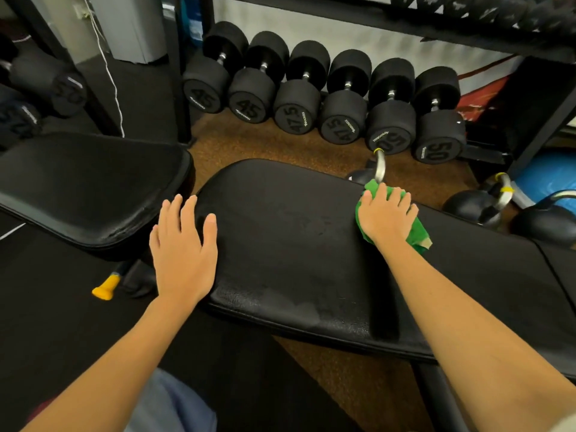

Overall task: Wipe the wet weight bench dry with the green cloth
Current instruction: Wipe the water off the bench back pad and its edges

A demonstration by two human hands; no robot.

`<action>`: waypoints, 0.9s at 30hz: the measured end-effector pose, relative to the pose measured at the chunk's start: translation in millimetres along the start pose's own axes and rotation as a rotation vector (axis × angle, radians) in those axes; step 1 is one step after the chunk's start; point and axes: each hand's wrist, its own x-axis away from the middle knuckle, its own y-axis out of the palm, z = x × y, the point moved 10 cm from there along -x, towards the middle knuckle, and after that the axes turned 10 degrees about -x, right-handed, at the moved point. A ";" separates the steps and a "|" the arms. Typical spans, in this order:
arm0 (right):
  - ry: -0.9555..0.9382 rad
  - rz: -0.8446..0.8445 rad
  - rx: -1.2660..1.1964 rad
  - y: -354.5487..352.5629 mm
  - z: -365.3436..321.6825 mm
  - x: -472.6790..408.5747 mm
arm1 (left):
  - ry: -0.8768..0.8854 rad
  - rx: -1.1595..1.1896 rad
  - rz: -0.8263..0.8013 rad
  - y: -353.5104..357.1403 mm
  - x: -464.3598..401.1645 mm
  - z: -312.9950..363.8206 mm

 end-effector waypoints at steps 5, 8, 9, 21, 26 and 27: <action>-0.123 -0.049 0.003 26.7 -78.2 11.9 | 0.003 0.005 0.009 0.2 -0.3 0.1; -0.166 -0.097 -0.034 39.1 -110.6 21.0 | -0.001 0.014 0.013 0.1 -0.3 0.1; -0.183 -0.111 -0.049 42.4 -120.6 24.4 | -0.004 0.021 0.010 0.4 -0.3 -0.2; -0.729 -0.354 -0.174 75.7 -234.0 83.6 | -0.050 0.187 0.000 -0.2 -0.1 -6.2; -0.984 -0.534 -0.199 68.7 -234.7 127.6 | -0.035 0.253 -0.012 -1.1 1.2 -7.0; -1.021 -0.541 -0.199 65.3 -230.8 135.4 | -0.034 0.256 -0.014 -1.0 1.4 -7.4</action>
